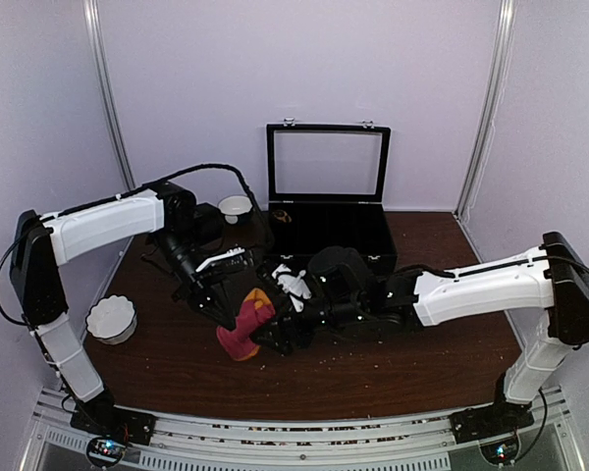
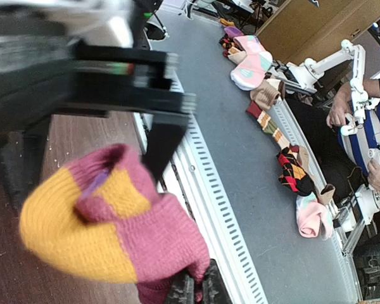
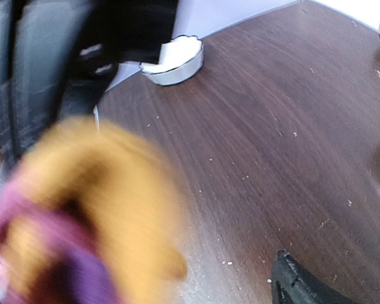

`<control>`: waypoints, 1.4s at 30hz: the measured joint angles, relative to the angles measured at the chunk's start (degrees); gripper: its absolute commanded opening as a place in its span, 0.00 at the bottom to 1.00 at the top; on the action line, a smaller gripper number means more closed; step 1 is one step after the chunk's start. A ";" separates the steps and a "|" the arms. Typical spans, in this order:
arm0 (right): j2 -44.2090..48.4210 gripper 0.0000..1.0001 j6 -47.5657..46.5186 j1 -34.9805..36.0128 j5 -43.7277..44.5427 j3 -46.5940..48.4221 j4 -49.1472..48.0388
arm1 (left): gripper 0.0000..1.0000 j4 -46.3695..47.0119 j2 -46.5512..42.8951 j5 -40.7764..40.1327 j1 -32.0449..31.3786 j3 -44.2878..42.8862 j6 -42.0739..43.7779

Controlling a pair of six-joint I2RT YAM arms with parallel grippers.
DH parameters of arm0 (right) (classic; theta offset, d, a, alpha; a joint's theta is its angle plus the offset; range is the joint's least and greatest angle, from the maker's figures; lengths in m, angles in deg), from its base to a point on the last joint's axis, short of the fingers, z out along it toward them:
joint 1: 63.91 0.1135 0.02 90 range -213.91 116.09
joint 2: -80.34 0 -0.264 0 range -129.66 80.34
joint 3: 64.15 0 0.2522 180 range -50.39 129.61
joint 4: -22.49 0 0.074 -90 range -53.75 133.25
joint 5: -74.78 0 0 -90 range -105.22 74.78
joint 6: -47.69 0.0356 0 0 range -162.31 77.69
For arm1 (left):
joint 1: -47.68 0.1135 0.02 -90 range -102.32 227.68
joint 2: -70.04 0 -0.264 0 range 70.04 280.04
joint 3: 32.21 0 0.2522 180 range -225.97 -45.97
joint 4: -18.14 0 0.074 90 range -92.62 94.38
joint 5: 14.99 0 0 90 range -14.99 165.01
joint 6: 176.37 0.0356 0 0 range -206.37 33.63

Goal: Roll the socks
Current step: Pass from the left arm to the right

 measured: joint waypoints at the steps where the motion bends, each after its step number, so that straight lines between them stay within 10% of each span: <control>1: 0.00 0.70 1.33 -0.74 -1.22 -0.15 -0.15 | 0.00 -0.26 0.00 0.04 -0.26 -0.15 0.28; 6: -0.44 0.72 6.36 -1.70 -6.73 -0.15 -4.11 | 0.00 -1.38 -0.02 0.22 -0.70 -0.46 0.76; 7: -0.68 0.96 7.19 -1.70 -7.69 -0.15 -4.81 | 0.00 -1.99 -0.02 0.22 -0.72 -0.46 0.76; 8: -1.01 1.00 8.22 -1.73 -8.90 -0.15 -5.55 | 0.00 -2.27 -0.07 0.22 -0.74 -0.46 0.72; 27: 13.73 1.00 3.13 -1.49 -14.01 -9.01 -6.47 | 0.00 5.07 -1.75 -3.30 -0.81 -0.44 -5.66; 42: 0.11 1.00 17.29 -1.55 -18.34 -3.93 -14.82 | 0.00 9.75 -4.76 -6.93 -0.81 0.79 -9.29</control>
